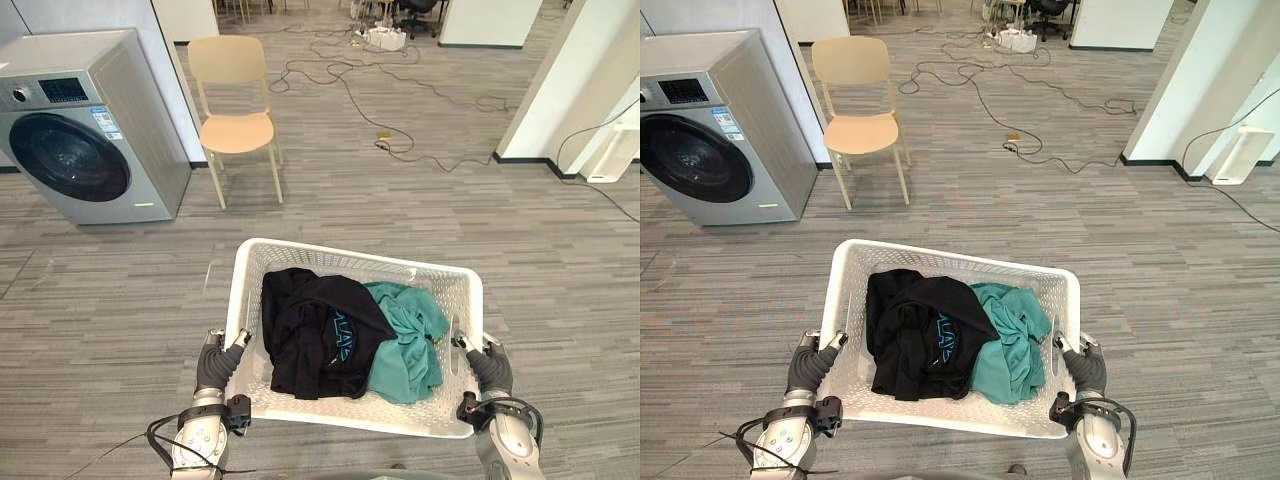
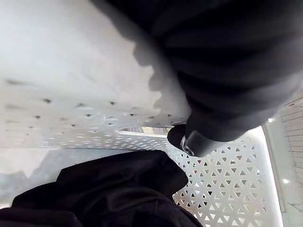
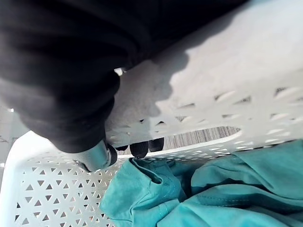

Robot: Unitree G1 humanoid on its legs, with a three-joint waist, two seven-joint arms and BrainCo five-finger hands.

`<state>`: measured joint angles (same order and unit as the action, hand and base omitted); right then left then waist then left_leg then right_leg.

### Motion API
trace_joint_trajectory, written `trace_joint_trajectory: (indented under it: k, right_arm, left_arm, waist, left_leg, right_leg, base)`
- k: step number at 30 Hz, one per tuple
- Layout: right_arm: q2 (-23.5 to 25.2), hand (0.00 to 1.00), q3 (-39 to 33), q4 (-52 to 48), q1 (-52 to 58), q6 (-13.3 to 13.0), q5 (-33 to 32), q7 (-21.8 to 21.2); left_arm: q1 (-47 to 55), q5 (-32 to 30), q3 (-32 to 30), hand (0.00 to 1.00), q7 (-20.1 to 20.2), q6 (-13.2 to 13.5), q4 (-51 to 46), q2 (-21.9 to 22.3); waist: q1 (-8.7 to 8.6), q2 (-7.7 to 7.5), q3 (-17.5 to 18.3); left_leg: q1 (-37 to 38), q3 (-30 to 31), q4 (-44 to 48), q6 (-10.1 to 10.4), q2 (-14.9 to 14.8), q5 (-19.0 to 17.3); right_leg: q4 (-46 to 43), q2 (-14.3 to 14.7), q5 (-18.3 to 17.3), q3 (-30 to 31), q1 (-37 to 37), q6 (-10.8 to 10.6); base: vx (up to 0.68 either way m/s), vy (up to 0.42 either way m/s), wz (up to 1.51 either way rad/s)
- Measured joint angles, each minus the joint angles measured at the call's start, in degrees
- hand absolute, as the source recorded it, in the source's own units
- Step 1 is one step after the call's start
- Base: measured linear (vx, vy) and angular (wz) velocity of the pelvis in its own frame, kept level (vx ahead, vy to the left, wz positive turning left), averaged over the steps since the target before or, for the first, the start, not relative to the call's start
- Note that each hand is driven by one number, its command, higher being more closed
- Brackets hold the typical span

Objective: Pick up the laundry basket with both hands and put the clothes into the washing machine.

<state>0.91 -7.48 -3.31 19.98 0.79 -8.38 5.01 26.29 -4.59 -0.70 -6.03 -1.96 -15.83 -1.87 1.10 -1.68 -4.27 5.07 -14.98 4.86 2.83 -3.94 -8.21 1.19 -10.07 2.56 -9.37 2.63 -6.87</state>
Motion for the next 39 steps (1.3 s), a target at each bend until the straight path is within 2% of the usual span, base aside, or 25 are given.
trace_joint_trajectory:
  k: [5, 9, 10, 12, 13, 14, 15, 16, 17, 20, 22, 23, 24, 26, 27, 28, 29, 30, 31, 32, 33, 34, 36, 38, 39]
  right_arm:
    - [-0.2, 1.0, 0.3, 4.8, -4.8, 0.0, 0.1, 0.3]
    - [-1.9, 1.0, 0.5, 7.8, -10.1, 0.4, 0.9, 1.4]
    - [-2.2, 1.0, 0.5, 8.7, -11.3, 0.7, 1.9, 1.5]
    - [-2.5, 1.0, 0.6, 8.4, -10.5, 0.8, 2.3, 1.5]
    - [-2.5, 1.0, 0.9, 7.9, -10.4, 0.9, 2.3, 1.5]
    - [-2.5, 1.0, 2.2, 7.0, -10.6, 1.0, 2.3, 1.5]
    - [-2.5, 1.0, 2.7, 6.9, -10.3, 1.0, 2.3, 1.5]
    - [-1.6, 1.0, 2.8, 6.9, -9.9, 1.0, 2.3, 1.5]
    - [-1.1, 1.0, 2.7, 6.7, -9.8, 1.0, 2.3, 1.6]
    - [-0.7, 1.0, 0.5, 3.9, -9.3, 0.8, 2.3, 2.0]
    - [-0.7, 1.0, -1.3, 3.9, -9.7, 0.7, 2.3, 2.5]
    - [-0.8, 1.0, -1.0, 4.0, -9.6, 0.7, 2.3, 2.6]
    - [-1.8, 1.0, -0.8, 4.2, -9.5, 0.8, 2.3, 2.6]
    - [-2.1, 1.0, -0.9, 3.3, -9.1, 1.1, 2.2, 2.7]
    - [-2.6, 1.0, -0.8, 1.4, -7.1, 0.9, 2.1, 2.7]
    - [-2.2, 1.0, 0.0, -2.4, -3.5, 0.8, 1.9, 2.8]
    - [-2.8, 1.0, 0.7, -4.5, -2.3, 0.6, 1.8, 2.9]
    - [-3.4, 1.0, 1.7, -5.5, -2.3, 0.4, 1.8, 3.0]
    - [-2.8, 1.0, 1.8, -5.8, -2.4, 0.3, 1.5, 3.5]
    - [-2.0, 1.0, 1.9, -5.7, -2.6, 0.3, 1.3, 3.8]
    - [-1.9, 1.0, 2.0, -5.7, -2.6, 0.3, 1.3, 3.8]
    - [-2.2, 1.0, 2.6, -5.7, -2.8, 0.5, 1.3, 3.8]
    - [-2.7, 1.0, 3.4, -5.5, -2.7, 0.5, 1.3, 3.8]
    - [-3.3, 1.0, 3.9, -5.4, -3.0, 0.5, 1.2, 3.7]
    - [-3.8, 1.0, 3.9, -4.6, -3.7, 0.3, 1.0, 3.6]
  left_arm:
    - [-1.9, 0.7, -1.4, 1.0, 0.0, 0.0, 2.5, 0.0]
    - [-5.2, 2.2, -3.0, 1.0, 0.0, 0.1, 5.4, 1.7]
    - [-5.1, 2.3, -3.4, 1.0, 0.0, 0.1, 6.2, 2.7]
    - [-4.5, 2.3, -3.4, 1.0, 0.0, 0.1, 6.6, 3.2]
    - [-4.4, 2.3, -3.8, 1.0, 0.0, 0.0, 6.6, 3.2]
    - [-3.9, 2.5, -4.4, 1.0, -0.1, 0.0, 6.6, 3.1]
    - [-3.8, 2.7, -4.7, 1.0, -0.2, 0.0, 6.5, 2.7]
    - [-3.8, 2.8, -4.8, 1.0, -0.2, 0.0, 6.5, 1.3]
    - [-4.1, 2.9, -4.7, 1.0, -0.2, 0.0, 6.2, 0.5]
    - [-7.1, 2.9, -3.9, 1.0, -0.3, 0.1, 6.6, 0.1]
    - [-9.6, 2.9, -2.4, 1.0, -0.3, 0.1, 8.2, 0.1]
    - [-10.3, 2.8, -2.0, 1.0, -0.3, 0.1, 9.3, 0.3]
    - [-10.5, 2.7, -2.1, 1.0, -0.3, -0.1, 10.1, 1.6]
    - [-11.5, 1.9, -2.1, 1.0, -0.3, -0.6, 9.9, 2.0]
    - [-10.9, 1.7, -1.7, 1.0, -0.2, -0.6, 10.0, 2.3]
    - [-8.7, 1.7, -1.6, 1.0, 0.1, -0.2, 8.0, 2.1]
    - [-7.6, 1.7, -1.8, 1.0, 0.2, 0.2, 7.2, 2.8]
    - [-5.5, 1.8, -2.4, 1.0, 0.2, 0.9, 5.6, 3.5]
    - [-5.0, 1.8, -2.4, 1.0, 0.3, 1.3, 3.8, 3.0]
    - [-4.9, 1.8, -2.7, 1.0, 0.4, 1.2, 3.1, 2.5]
    - [-4.7, 1.8, -2.9, 1.0, 0.5, 1.2, 3.1, 2.5]
    - [-4.0, 1.8, -3.4, 1.0, 0.8, 1.2, 3.1, 2.8]
    - [-2.4, 2.2, -3.8, 1.0, 1.0, 1.2, 2.6, 3.2]
    - [-1.4, 2.4, -4.1, 1.0, 1.1, 1.4, 1.6, 3.7]
    - [-0.8, 2.6, -4.0, 1.0, 1.1, 1.4, 1.0, 4.0]
  waist:
    - [0.91, -0.37, -3.5]
    - [1.83, 0.86, -6.4]
    - [2.58, 1.19, -7.1]
    - [2.9, 0.94, -8.5]
    - [3.17, 0.64, -9.2]
    - [3.05, 0.42, -9.6]
    - [2.95, 0.49, -9.8]
    - [2.87, 0.64, -10.1]
    - [2.77, -0.03, -10.0]
    - [0.23, 0.27, -10.0]
    - [-0.89, 0.17, -10.1]
    - [-1.8, 0.24, -9.9]
    - [-2.01, 3.5, -9.7]
    - [-2.62, 4.01, -10.1]
    - [-4.3, 4.83, -10.3]
    - [-3.78, 5.7, -8.7]
    - [-3.09, 6.7, -8.6]
    - [-1.87, 8.19, -8.1]
    - [-0.61, 8.44, -8.1]
    - [0.76, 7.01, -8.8]
    - [1.26, 6.36, -9.0]
    - [1.92, 5.22, -9.1]
    - [3.17, 4.84, -9.3]
    - [3.25, 4.52, -9.1]
    - [3.67, 3.84, -8.1]
  left_leg:
    - [-5.5, -0.3, 5.6, -0.3, -1.4, -1.5]
    - [-14.8, 2.6, 16.0, -1.2, -3.1, -5.3]
    - [-15.4, 3.5, 17.3, -1.5, -2.7, -6.8]
    - [-13.6, 4.9, 19.3, -2.2, -0.8, -10.4]
    - [-12.4, 5.1, 19.9, -3.3, 0.3, -11.6]
    - [-10.4, 5.3, 19.9, -5.0, 1.6, -12.8]
    - [-9.3, 5.7, 19.8, -5.5, 2.0, -13.1]
    - [-7.2, 6.5, 18.9, -6.2, 2.5, -13.6]
    - [-5.9, 7.5, 17.6, -6.3, 3.0, -13.6]
    - [-4.5, 13.7, 14.0, -6.5, 3.4, -14.0]
    - [-1.1, 16.7, 10.2, -5.9, 3.3, -13.7]
    - [2.5, 18.1, 8.0, -3.6, 2.4, -13.6]
    - [4.4, 19.4, 8.9, -1.6, -0.5, -14.5]
    - [3.6, 20.0, 16.1, 2.2, -1.9, -11.4]
    - [2.0, 18.8, 27.4, 3.2, -2.7, -7.7]
    - [-3.5, 17.8, 42.6, 1.8, -5.0, 1.1]
    - [-6.0, 17.6, 49.4, 1.4, -6.5, 9.0]
    - [-10.4, 18.8, 58.5, 2.0, -8.8, 12.9]
    - [-17.3, 19.2, 69.1, 0.6, -9.6, 11.1]
    - [-22.7, 18.0, 74.2, -2.7, -9.6, 8.9]
    - [-24.9, 17.2, 74.9, -3.8, -9.7, 7.9]
    - [-28.5, 15.0, 73.2, -4.0, -10.3, 5.2]
    - [-30.7, 10.6, 63.6, -3.3, -12.2, 1.5]
    - [-31.6, 5.7, 45.0, -1.7, -12.6, 0.1]
    - [-31.0, 3.3, 29.6, 0.5, -10.7, 1.5]
  right_leg:
    - [-1.1, 0.0, 0.3, -0.4, -3.4, 0.3]
    - [-1.9, 0.4, 0.9, -2.9, -7.2, -0.1]
    - [-3.2, -0.3, -0.6, -3.6, -7.1, -0.6]
    - [-15.7, -3.9, -7.2, -5.0, -9.0, -0.3]
    - [-26.4, -6.1, -9.8, -4.4, -12.7, 4.3]
    - [-41.0, -8.2, -9.3, -0.9, -19.1, 8.3]
    - [-46.4, -8.0, -9.7, 1.3, -21.6, 7.9]
    - [-52.6, -6.6, -11.6, 2.7, -24.9, 5.1]
    - [-53.1, -4.9, -12.4, 2.4, -26.4, 3.9]
    - [-38.4, 1.3, -12.7, 1.2, -29.5, 2.8]
    - [-23.7, 3.0, -7.8, -0.2, -30.3, 3.6]
    - [-18.4, 4.0, 0.7, -2.4, -29.4, 5.8]
    - [-20.7, 6.0, 2.3, -4.2, -27.8, 9.9]
    - [-30.7, 4.0, -3.8, -7.3, -28.3, 11.7]
    - [-38.6, 3.0, -8.6, -11.3, -28.1, 12.1]
    - [-30.3, 6.0, -9.3, -14.1, -22.5, 13.4]
    - [-29.0, 7.7, -11.9, -14.2, -19.7, 13.6]
    - [-27.5, 11.4, -13.1, -12.7, -17.4, 14.4]
    - [-26.2, 13.8, -14.7, -10.7, -14.5, 15.2]
    - [-24.7, 14.4, -15.5, -8.3, -11.1, 15.3]
    - [-23.6, 14.5, -15.6, -7.1, -9.3, 15.4]
    - [-20.4, 14.5, -15.6, -4.3, -5.3, 15.3]
    - [-15.5, 14.2, -15.6, -0.9, 1.3, 15.1]
    - [-10.8, 13.1, -17.3, 1.2, 7.6, 12.6]
    - [-9.2, 11.5, -19.3, 1.8, 9.5, 10.9]
  base:
    - [-0.09, -0.034, 0.03]
    - [-0.1, -0.002, 0.29]
    - [-0.03, 0.101, 0.32]
    - [0.05, 0.167, 0.49]
    - [0.12, 0.194, 0.37]
    - [0.12, 0.137, 0.16]
    - [0.18, 0.119, 0.18]
    - [0.27, 0.055, 0.26]
    - [0.31, 0.036, 0.5]
    - [0.46, -0.078, 0.99]
    - [0.57, -0.16, 1.11]
    - [0.68, -0.203, 0.61]
    - [0.83, -0.193, 0.47]
    - [0.66, -0.186, 0.47]
    - [0.47, -0.325, 0.65]
    - [0.44, -0.345, 0.33]
    - [0.44, -0.277, -0.56]
    - [0.59, -0.169, -1.05]
    - [0.74, -0.145, -1.31]
    - [0.63, -0.103, -1.02]
    - [0.62, -0.092, -0.97]
    - [0.5, -0.049, -0.88]
    - [0.62, 0.031, -0.97]
    - [0.75, 0.184, -0.68]
    - [0.65, 0.225, -0.43]
